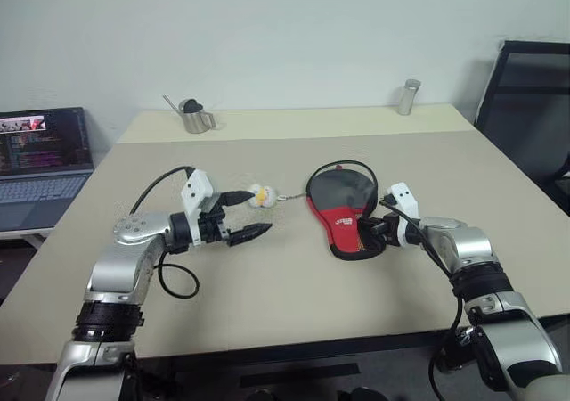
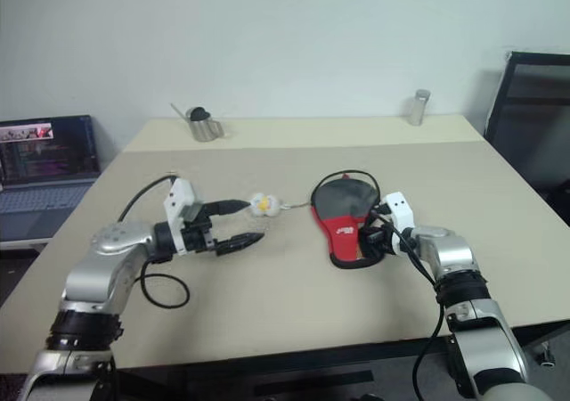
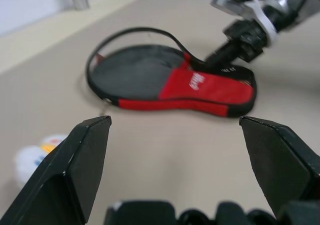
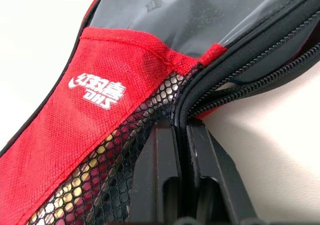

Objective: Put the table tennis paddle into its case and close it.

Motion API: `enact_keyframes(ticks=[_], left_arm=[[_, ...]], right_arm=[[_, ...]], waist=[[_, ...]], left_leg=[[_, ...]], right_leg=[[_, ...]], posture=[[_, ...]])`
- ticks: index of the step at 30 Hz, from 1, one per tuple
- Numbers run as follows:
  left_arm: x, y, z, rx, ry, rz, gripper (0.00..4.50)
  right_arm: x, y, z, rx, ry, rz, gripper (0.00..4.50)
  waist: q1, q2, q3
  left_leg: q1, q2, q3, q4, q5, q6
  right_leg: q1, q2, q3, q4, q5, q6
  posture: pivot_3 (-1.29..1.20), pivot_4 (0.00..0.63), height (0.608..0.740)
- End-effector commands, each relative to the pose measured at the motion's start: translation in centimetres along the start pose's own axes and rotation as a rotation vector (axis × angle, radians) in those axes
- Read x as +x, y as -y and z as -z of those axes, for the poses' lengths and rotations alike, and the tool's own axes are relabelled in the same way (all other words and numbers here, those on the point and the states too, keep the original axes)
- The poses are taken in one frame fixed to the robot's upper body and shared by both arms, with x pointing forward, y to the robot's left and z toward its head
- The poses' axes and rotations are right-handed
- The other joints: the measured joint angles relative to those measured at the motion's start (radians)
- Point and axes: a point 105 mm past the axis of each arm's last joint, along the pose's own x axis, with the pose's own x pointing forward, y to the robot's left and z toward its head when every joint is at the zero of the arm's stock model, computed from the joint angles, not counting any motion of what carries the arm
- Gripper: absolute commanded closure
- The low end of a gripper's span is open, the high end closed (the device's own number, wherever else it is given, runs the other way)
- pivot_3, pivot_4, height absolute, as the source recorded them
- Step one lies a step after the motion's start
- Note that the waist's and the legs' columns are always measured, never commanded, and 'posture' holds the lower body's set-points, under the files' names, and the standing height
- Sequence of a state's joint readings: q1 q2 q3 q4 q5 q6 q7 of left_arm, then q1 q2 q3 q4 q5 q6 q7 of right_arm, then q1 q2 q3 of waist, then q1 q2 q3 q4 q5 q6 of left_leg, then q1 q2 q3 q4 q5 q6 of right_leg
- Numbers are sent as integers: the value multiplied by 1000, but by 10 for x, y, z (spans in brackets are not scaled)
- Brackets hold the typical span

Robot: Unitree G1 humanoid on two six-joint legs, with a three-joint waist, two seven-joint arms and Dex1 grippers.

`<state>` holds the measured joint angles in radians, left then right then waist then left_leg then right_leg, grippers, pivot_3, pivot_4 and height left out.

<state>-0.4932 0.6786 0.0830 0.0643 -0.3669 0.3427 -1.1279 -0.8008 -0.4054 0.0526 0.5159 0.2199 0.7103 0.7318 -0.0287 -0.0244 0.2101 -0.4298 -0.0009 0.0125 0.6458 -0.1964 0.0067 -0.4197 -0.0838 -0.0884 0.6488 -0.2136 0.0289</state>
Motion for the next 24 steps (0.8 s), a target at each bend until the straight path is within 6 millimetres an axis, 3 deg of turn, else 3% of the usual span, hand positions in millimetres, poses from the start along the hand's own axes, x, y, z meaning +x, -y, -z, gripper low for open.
enact_keyframes(ticks=[1,5,14,24], left_arm=[[-13,10,-6,31,-11,50,0],[-20,19,-1,10,-34,81,0],[-20,41,5,-27,-56,143,0],[-16,45,9,-28,-74,189,0]], right_arm=[[6,-24,-2,12,1,-94,4468],[4,-39,-5,26,8,-126,4468],[-11,-92,11,37,-28,-254,4468],[-40,-113,39,100,-71,-253,4468]], waist=[[-1,0,0],[-2,0,0],[0,0,0],[7,0,0]], left_leg=[[0,0,0,0,0,0],[0,2,0,-1,0,0],[0,3,0,-1,0,0],[-2,3,-1,-1,-1,-1]], right_leg=[[0,0,0,0,0,0],[0,1,0,-1,0,0],[-1,2,0,-1,-1,-1],[-1,3,-1,-3,-1,-1]], posture=[[0,150,740],[0,150,740],[0,150,740],[0,150,740]])
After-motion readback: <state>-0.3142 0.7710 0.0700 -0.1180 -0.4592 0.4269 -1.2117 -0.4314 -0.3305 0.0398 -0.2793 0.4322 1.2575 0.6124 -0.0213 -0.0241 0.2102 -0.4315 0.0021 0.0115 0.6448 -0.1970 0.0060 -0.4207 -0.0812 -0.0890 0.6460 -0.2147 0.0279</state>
